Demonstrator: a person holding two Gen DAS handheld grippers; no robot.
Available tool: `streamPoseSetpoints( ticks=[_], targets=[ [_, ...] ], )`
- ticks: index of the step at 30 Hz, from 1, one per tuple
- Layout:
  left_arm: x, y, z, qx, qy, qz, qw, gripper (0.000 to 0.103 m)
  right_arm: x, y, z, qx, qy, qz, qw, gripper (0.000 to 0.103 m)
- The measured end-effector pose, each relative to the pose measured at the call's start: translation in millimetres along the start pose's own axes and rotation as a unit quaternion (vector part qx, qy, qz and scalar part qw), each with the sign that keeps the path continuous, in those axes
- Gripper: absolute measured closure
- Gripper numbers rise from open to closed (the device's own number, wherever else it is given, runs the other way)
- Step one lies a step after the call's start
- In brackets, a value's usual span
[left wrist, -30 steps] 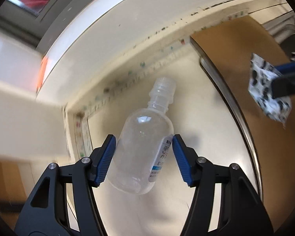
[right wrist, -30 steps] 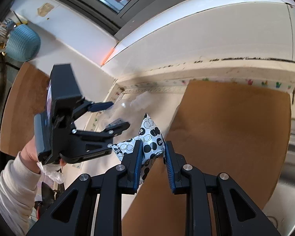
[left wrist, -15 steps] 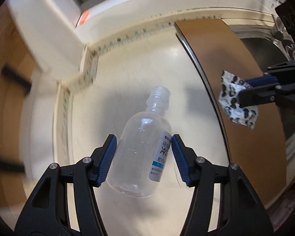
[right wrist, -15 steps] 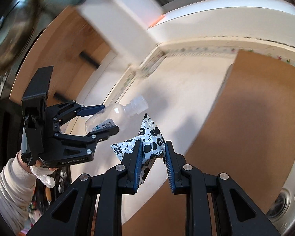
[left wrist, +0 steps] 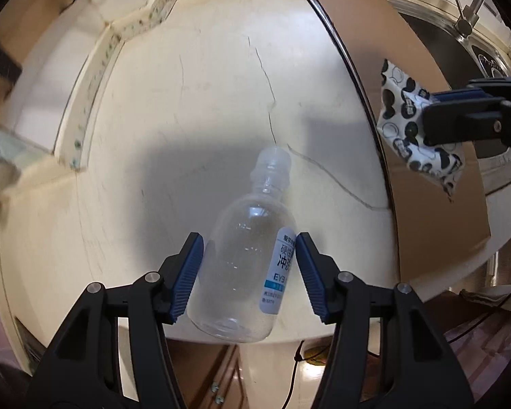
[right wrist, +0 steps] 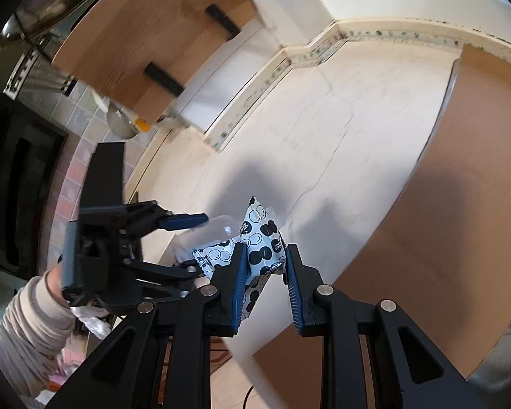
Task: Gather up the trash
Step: 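Grasp the clear plastic bottle with the left tool while the right tool holds the wrapper, then carry the bottle with the left tool while the right tool carries the wrapper to the bin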
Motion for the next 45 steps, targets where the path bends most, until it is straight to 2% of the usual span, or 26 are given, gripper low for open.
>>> streamPoseSetpoints(
  ticks=[7,19,25,28,31,37,41,45],
  targets=[
    [22.7,-1.1,-2.5,0.007,-0.006,-0.012,0.9999,0.051,24.3,19.9,3.1,-0.001,0.015,0.0,1.0,0.081],
    [25.2,5.7,0.5,0.01,-0.03,-0.022,0.9993,0.05,51.0,40.2,16.7,0.005,0.028,-0.005,1.0,0.081],
    [26.5,3.0,7.3,-0.01,-0.03,-0.014,0.9994,0.049,58.0,47.8,17.6,0.008,0.031,-0.01,0.999,0.081],
    [31.0,9.1,19.0,-0.009,-0.011,-0.038,0.9992,0.052,60.0,50.9,16.6,0.01,0.031,-0.014,0.999,0.081],
    [36.6,13.0,17.5,0.008,-0.018,-0.066,0.9976,0.053,61.5,52.0,14.6,0.011,0.03,-0.017,0.999,0.081],
    [69.1,1.7,3.4,0.018,-0.03,-0.073,0.9967,0.053,70.9,57.2,15.7,0.008,0.037,-0.026,0.999,0.081],
    [102.9,-2.4,-11.0,0.029,-0.04,-0.108,0.9929,0.053,86.4,65.8,22.3,0.005,0.051,-0.041,0.998,0.081],
    [143.3,-5.4,-18.3,0.037,-0.045,-0.149,0.9871,0.053,115.7,81.5,34.1,0.005,0.072,-0.073,0.995,0.081]
  ],
)
Point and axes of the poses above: each gripper's, at about its wrist camera, not at the fingertips, and z roughly the way its jaws point, y to its left, x to its underside, the point moved 4 cm from there along z, roughly the way its jaws point, and after that the axes turned 6 degrees about -y, right-handed, at the moved point
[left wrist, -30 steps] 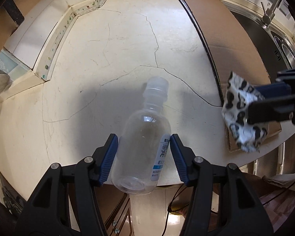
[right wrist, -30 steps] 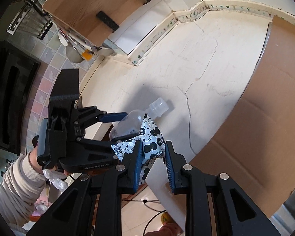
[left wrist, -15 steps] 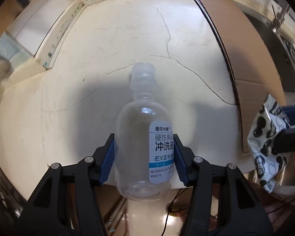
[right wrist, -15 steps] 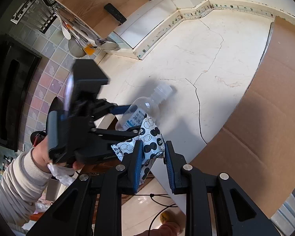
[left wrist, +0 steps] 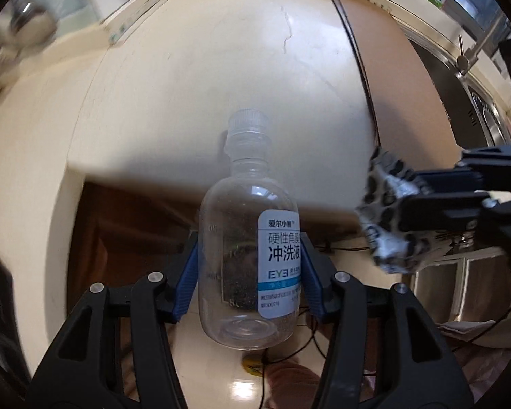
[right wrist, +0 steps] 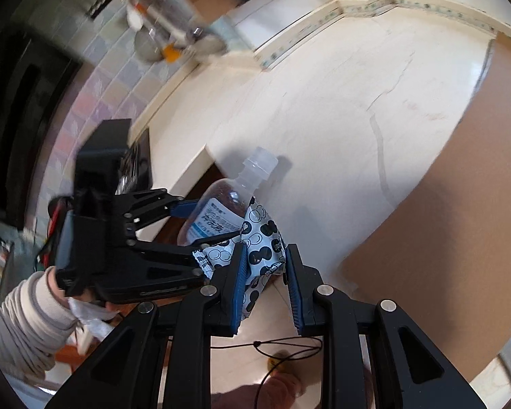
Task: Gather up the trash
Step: 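Carry the bottle with the left tool while the right tool carries the wrapper to the bin, then open both tools over the bin to drop the bottle and wrapper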
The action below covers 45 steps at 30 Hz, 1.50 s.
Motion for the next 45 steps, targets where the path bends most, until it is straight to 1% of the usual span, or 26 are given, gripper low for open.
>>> streamPoseSetpoints(
  ticks=[4,7,13,16,19,23,25,27,30,31,32,33,36,39,45],
  targets=[
    [40.8,13.0,4.6,0.005,0.003,-0.048,0.9988,0.053,32.0,19.5,22.4,0.006,0.023,-0.033,0.999,0.081],
    [70.4,22.9,19.5,0.003,0.01,-0.084,0.9964,0.053,56.3,29.5,44.8,0.012,0.042,-0.048,0.998,0.081],
    [128.7,40.0,59.7,0.0,0.008,-0.155,0.9879,0.053,105.1,25.4,99.9,0.039,0.072,-0.065,0.995,0.081],
    [160.7,47.8,94.1,-0.002,0.005,-0.186,0.9825,0.052,128.9,15.3,133.0,0.051,0.085,-0.067,0.993,0.081],
    [191.3,55.8,134.2,0.011,0.009,-0.215,0.9765,0.052,159.2,-1.9,177.5,0.062,0.106,-0.057,0.991,0.081],
    [224.9,65.7,184.8,0.001,0.025,-0.229,0.9731,0.052,193.0,-25.8,239.4,0.079,0.129,-0.048,0.987,0.081],
    [239.0,67.8,209.5,0.014,0.03,-0.234,0.9716,0.052,204.9,-38.2,267.1,0.088,0.135,-0.045,0.986,0.08],
    [245.4,70.9,229.0,0.018,0.034,-0.236,0.9709,0.05,215.4,-49.5,291.8,0.099,0.133,-0.044,0.985,0.08],
    [252.5,79.4,253.6,0.01,0.043,-0.234,0.9712,0.041,223.3,-66.2,322.3,0.119,0.141,-0.041,0.982,0.071],
    [255.2,81.9,260.5,0.008,0.043,-0.234,0.9712,0.04,227.5,-74.3,327.0,0.123,0.141,-0.04,0.981,0.069],
    [258.7,96.6,269.5,0.006,0.044,-0.236,0.9708,0.036,229.6,-79.8,332.4,0.126,0.14,-0.041,0.981,0.068],
    [260.4,98.3,273.3,0.006,0.044,-0.238,0.9702,0.031,231.4,-83.7,336.4,0.13,0.139,-0.043,0.981,0.065],
    [264.5,100.0,281.9,0.005,0.047,-0.239,0.9699,0.024,236.7,-95.9,341.8,0.144,0.132,-0.043,0.98,0.06],
    [266.1,94.0,289.3,-0.002,0.055,-0.228,0.9721,0.023,242.1,-105.1,343.8,0.152,0.131,-0.036,0.979,0.055],
    [268.7,90.4,286.0,-0.011,0.057,-0.214,0.9752,0.023,256.3,-111.2,343.2,0.168,0.129,-0.03,0.977,0.055]
  ],
)
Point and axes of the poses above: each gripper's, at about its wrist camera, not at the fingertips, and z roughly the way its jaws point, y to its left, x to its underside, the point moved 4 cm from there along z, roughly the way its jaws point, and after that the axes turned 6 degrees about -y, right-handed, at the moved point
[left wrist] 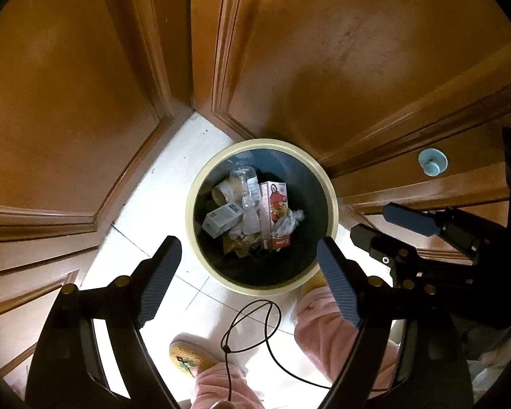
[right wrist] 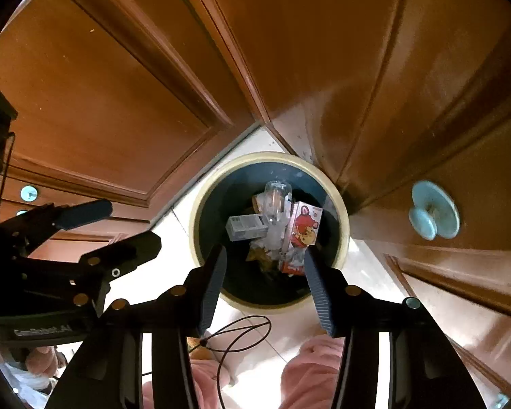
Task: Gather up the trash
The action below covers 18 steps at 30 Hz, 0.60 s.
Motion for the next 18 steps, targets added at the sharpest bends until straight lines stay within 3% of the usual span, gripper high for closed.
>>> streamPoseSetpoints(
  ticks=[9,18],
  targets=[
    [1.5,-7.6,-24.9,-0.027,-0.014,-0.006,0.9995,0.023,11.1,-4.0,-12.7,0.019,-0.027,0.021,0.999,0.054],
    [2.5,-16.1,-92.9,-0.045,-0.014,-0.017,0.9987,0.023,14.0,6.9,-72.5,0.02,-0.043,0.05,0.998,0.055]
  ],
)
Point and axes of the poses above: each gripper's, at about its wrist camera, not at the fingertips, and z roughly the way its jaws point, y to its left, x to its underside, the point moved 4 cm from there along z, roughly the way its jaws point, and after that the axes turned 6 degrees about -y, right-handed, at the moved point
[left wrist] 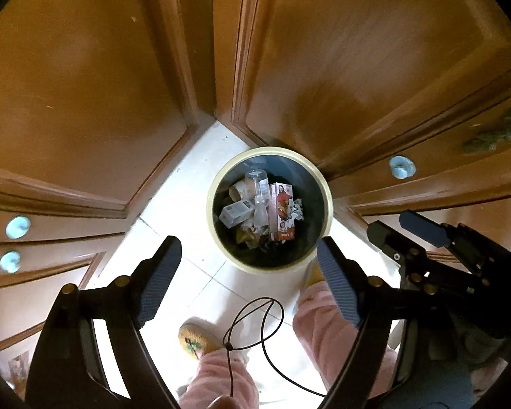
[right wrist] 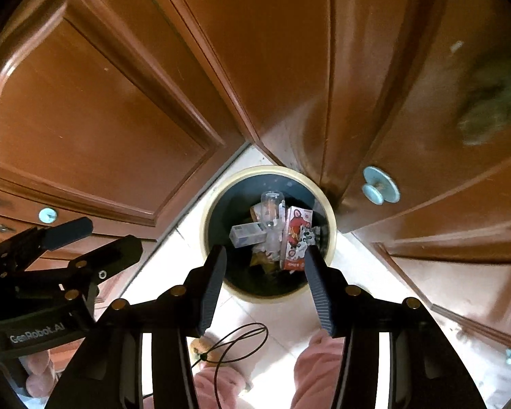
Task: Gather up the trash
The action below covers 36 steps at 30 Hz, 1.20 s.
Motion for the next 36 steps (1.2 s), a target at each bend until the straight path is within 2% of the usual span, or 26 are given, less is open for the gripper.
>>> streamPoseSetpoints(
  ticks=[3,9,12,17,21,27,31,36],
  targets=[
    [-5.2,-3.5,-37.4,-0.007,-0.008,0.008,0.9999,0.023,-3.3,6.8,-30.7,0.005,-0.003,0.001,1.0,0.055],
    [-22.9,-11.1,-130.3,-0.018,-0.037,0.03,0.9987,0.023,-20.1,26.7,-116.9,0.012,-0.033,-0.01,0.999,0.054],
    [-33.1,-15.4,-176.8,-0.023,-0.059,0.038,0.9972,0.023,-31.5,36.2,-171.7,0.014,-0.055,-0.008,0.998,0.048],
    [-51.0,-25.4,-244.5,-0.02,-0.095,0.046,0.9942,0.023,-48.5,49.8,-253.0,0.014,-0.097,-0.009,0.995,0.047],
    [-65.5,-40.3,-295.5,-0.014,-0.12,0.054,0.9912,0.023,-63.4,57.6,-318.0,0.009,-0.128,0.003,0.992,0.042],
    [-81.5,-70.0,-362.0,0.007,-0.163,0.075,0.9838,0.023,-82.4,59.4,-398.7,0.008,-0.172,0.024,0.985,0.04],
    [-89.1,-87.1,-391.0,0.009,-0.186,0.091,0.9783,0.023,-93.0,60.2,-456.8,0.018,-0.206,0.035,0.978,0.031],
    [-99.9,-103.1,-423.7,0.019,-0.206,0.105,0.9727,0.023,-106.1,57.9,-525.5,0.03,-0.25,0.05,0.966,0.028]
  ],
)
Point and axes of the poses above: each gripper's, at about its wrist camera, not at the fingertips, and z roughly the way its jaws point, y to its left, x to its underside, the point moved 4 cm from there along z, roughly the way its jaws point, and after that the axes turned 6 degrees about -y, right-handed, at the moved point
